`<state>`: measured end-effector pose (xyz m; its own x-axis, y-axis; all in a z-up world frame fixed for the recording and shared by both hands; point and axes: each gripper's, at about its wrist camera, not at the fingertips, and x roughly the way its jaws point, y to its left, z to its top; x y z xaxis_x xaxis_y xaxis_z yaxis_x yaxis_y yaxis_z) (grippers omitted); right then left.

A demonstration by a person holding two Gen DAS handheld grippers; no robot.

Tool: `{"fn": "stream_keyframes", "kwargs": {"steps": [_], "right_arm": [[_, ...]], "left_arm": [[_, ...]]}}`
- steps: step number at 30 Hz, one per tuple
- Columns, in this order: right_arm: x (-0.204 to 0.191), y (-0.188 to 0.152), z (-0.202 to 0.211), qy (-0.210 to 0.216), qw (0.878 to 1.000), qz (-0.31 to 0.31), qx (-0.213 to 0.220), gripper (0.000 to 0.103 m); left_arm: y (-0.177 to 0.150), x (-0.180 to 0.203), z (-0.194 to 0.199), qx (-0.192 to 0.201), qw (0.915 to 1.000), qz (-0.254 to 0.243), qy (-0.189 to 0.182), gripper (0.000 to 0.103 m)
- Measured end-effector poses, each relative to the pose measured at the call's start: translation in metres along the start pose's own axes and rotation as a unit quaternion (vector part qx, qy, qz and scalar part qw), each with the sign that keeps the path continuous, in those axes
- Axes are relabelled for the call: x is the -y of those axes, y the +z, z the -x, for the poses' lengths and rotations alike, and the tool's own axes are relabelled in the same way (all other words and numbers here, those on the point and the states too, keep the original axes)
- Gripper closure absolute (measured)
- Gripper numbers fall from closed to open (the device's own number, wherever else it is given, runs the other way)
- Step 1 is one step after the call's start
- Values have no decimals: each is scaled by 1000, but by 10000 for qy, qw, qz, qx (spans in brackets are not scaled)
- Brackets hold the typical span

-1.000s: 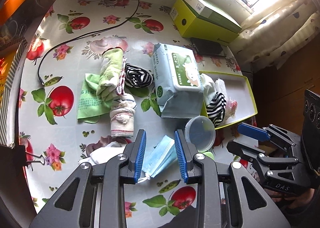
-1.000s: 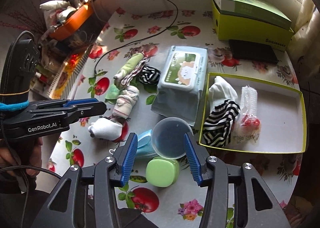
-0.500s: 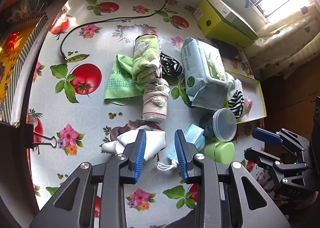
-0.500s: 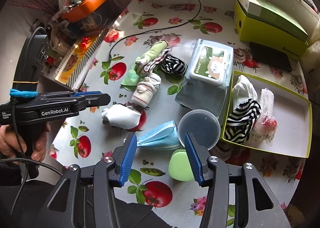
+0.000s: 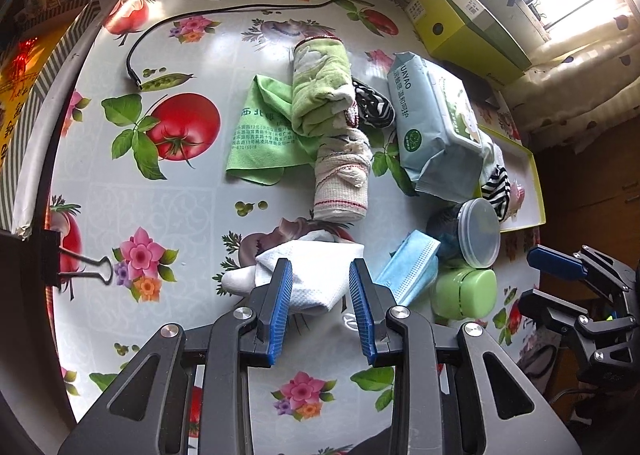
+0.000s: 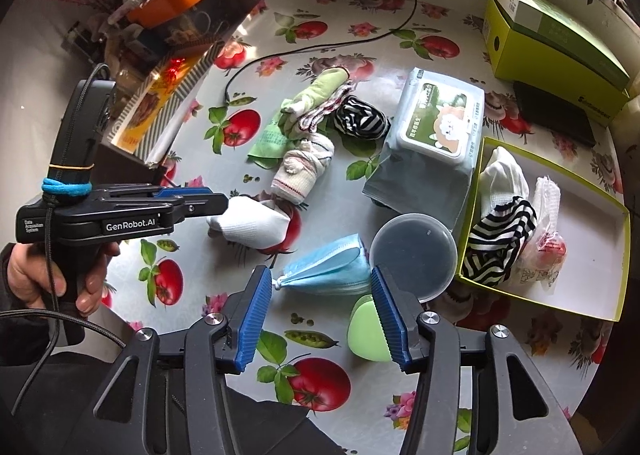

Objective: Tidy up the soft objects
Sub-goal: 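Move the left tool to the white cloth while the right tool lowers onto the blue face mask, then grasp the white cloth with the left tool while the right tool grasps the blue face mask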

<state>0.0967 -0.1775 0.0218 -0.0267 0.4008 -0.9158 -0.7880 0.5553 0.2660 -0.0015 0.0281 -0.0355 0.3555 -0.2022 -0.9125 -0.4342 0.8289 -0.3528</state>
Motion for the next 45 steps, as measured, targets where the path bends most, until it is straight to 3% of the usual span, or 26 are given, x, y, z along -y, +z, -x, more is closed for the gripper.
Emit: {"fn": "stream_keyframes", "kwargs": {"steps": [3,11,16,19,23,28,31,34,37,39,41,45], "right_arm": [[-1,1,-2,16,10000,24,-34,51],[-7,3,-14,73,9995,191,-228,51],[-28,5,-39,105,9951,754,-634,50],[-43,4,-57,-128,9871,1359,-841,48],[-62,1,-80,-497,9629,2424,-1075,46],[-76,-12,-112,-973,9123,3669,-1540,46],[-78,-19,-128,-1166,8856,4142,-1750,46],[-76,-21,-140,-1339,8701,4359,-1872,46],[-72,-18,-148,-1370,8696,4349,-1895,50],[-71,-14,-149,-1317,8728,4313,-1867,73],[-70,-9,-147,-1238,8787,4252,-1786,83],[-62,9,-129,-997,9044,3859,-1524,91]], "left_arm": [[0,-5,-6,-48,10000,35,64,63],[-2,-16,-12,-103,9999,135,10,62],[-2,-29,-8,-16,9994,354,25,62],[-3,-37,-3,52,9988,481,44,62],[-8,-46,0,116,9978,645,40,62],[-15,-55,4,164,9965,815,19,62],[-18,-60,5,188,9958,898,17,62],[-20,-63,7,203,9953,951,17,62],[-20,-66,8,209,9949,988,-3,62],[-21,-66,8,205,9949,990,-1,62],[-21,-66,8,210,9949,986,-11,62],[-19,-67,9,230,9951,959,-57,62]]}}
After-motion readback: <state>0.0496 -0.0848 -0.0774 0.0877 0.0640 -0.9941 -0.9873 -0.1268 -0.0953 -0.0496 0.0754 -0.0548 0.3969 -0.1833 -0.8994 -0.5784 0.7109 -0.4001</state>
